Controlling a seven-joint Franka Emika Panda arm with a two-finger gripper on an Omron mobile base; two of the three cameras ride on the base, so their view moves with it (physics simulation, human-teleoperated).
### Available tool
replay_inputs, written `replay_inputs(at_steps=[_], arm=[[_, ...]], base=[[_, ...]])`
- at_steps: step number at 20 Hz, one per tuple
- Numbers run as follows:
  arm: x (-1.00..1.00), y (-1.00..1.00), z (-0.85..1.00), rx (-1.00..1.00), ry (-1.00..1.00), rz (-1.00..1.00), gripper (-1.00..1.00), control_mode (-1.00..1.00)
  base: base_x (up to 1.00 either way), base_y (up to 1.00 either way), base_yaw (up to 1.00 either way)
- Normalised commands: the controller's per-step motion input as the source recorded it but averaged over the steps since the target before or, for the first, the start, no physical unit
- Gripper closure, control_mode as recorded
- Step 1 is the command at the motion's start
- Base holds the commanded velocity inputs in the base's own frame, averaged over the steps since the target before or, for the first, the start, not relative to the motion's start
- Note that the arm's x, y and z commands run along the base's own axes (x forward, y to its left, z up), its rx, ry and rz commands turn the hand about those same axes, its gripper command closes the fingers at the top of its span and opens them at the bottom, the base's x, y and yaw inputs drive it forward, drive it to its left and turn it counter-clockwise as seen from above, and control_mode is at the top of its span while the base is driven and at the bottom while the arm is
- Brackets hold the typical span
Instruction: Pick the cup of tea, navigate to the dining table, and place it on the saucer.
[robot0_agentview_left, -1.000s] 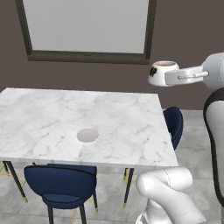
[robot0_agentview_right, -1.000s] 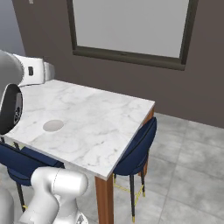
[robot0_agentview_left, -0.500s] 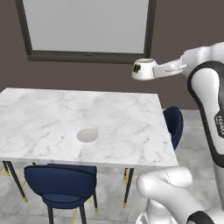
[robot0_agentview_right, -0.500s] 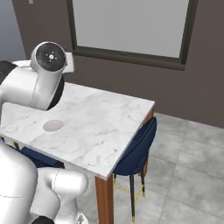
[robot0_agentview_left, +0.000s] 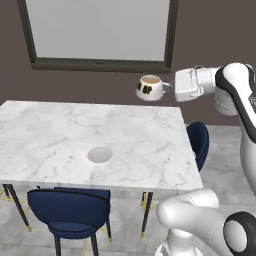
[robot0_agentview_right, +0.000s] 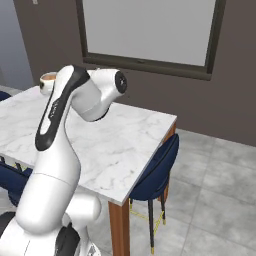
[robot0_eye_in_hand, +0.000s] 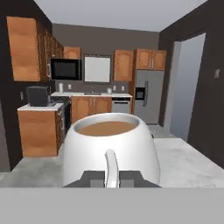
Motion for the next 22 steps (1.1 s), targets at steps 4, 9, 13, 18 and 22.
replay_inputs(at_steps=[4, 9, 13, 18, 22], arm=[[0.25, 0.02, -0.55, 0.00, -0.26, 0.43, 1.00, -1.00], [0.23, 0.16, -0.39, -0.08, -0.02, 0.21, 1.00, -1.00], [0.03, 0.20, -0.07, -0.09, 0.03, 0.04, 1.00, -1.00], [0.00, 0.13, 0.00, -0.04, 0.12, 0.00, 1.00, -1.00], [0.00, 0.16, -0.11, -0.07, 0.13, 0.00, 1.00, -1.00]], base=[[0.00, 0.00, 0.00], [0.00, 0.00, 0.00], [0.00, 0.00, 0.00], [0.00, 0.00, 0.00], [0.00, 0.00, 0.00]])
